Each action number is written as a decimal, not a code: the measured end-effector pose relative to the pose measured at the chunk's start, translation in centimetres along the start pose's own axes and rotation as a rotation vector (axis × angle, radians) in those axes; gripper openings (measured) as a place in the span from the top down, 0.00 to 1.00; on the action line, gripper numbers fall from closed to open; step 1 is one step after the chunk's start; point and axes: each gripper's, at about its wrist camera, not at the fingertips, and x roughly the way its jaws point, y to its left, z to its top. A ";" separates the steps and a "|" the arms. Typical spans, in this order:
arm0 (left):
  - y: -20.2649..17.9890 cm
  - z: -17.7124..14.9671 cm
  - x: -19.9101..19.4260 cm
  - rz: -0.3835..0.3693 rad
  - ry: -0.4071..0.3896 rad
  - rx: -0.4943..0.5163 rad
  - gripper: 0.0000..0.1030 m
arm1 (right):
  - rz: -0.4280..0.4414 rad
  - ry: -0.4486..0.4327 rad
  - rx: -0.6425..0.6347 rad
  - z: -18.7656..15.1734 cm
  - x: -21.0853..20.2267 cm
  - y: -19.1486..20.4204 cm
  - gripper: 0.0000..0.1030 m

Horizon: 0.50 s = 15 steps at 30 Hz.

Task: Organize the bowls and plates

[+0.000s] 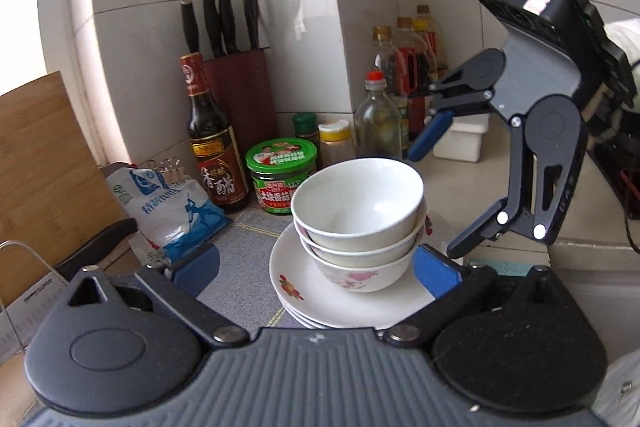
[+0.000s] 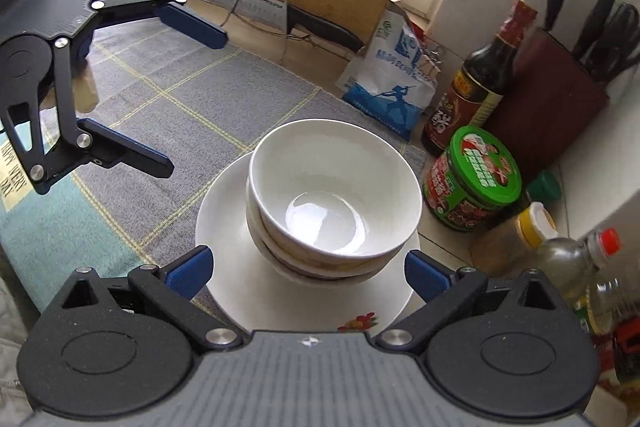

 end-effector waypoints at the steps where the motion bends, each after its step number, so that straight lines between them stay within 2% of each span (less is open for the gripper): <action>1: -0.1 0.0 -0.7 0.035 -0.010 -0.023 0.00 | -0.035 0.009 0.046 0.2 -0.5 0.6 0.00; 6: -0.7 0.1 -4.5 0.132 -0.054 -0.131 0.00 | -0.218 0.015 0.337 0.4 -3.4 3.5 0.00; 10: -1.2 0.8 -5.9 0.219 0.051 -0.193 0.00 | -0.331 -0.003 0.530 -0.1 -5.5 5.7 0.00; 12: -1.2 1.0 -6.6 0.228 0.078 -0.227 0.00 | -0.357 -0.022 0.617 -0.6 -6.6 6.9 0.00; 15: -1.3 1.3 -7.9 0.229 0.097 -0.267 0.00 | -0.407 -0.048 0.681 -0.6 -7.8 8.5 0.00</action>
